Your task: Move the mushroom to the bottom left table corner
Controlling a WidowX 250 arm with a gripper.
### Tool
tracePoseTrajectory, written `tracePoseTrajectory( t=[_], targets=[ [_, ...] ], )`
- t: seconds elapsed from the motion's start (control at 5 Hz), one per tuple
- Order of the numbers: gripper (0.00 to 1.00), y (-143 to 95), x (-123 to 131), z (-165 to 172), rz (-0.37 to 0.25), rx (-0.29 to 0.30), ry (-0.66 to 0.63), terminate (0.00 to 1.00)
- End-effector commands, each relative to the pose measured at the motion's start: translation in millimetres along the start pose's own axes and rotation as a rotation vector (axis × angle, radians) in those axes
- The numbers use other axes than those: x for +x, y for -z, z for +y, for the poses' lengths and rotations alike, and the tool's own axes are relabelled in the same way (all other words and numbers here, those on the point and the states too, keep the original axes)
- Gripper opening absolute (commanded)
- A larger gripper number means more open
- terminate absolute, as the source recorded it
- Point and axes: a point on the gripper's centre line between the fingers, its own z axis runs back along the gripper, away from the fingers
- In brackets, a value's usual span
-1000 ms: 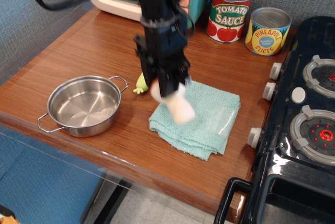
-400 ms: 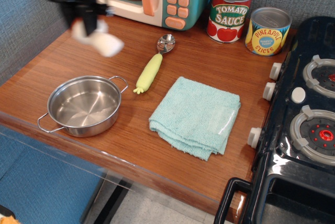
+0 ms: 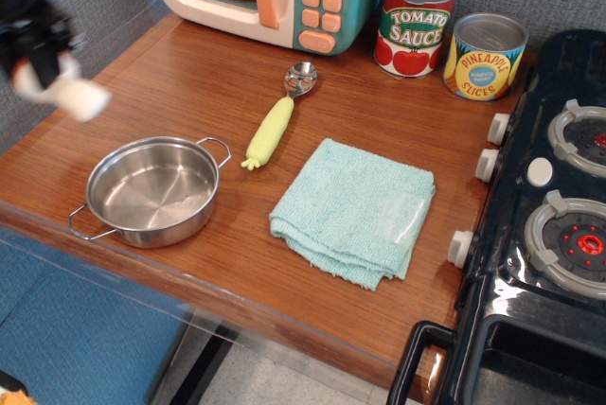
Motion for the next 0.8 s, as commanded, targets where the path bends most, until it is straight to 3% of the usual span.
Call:
tracePoseTrajectory(
  t=[0.0, 0.4, 0.6],
  targets=[
    [0.0, 11.0, -21.7, 18.8, -0.003, -0.025, -0.051, 0.0],
    [0.0, 16.2, -19.7, 5.8, 0.002, -0.027, -0.013, 0.0],
    [1.0, 4.7, -20.4, 3.1, -0.007, -0.008, -0.008, 0.0]
  ],
)
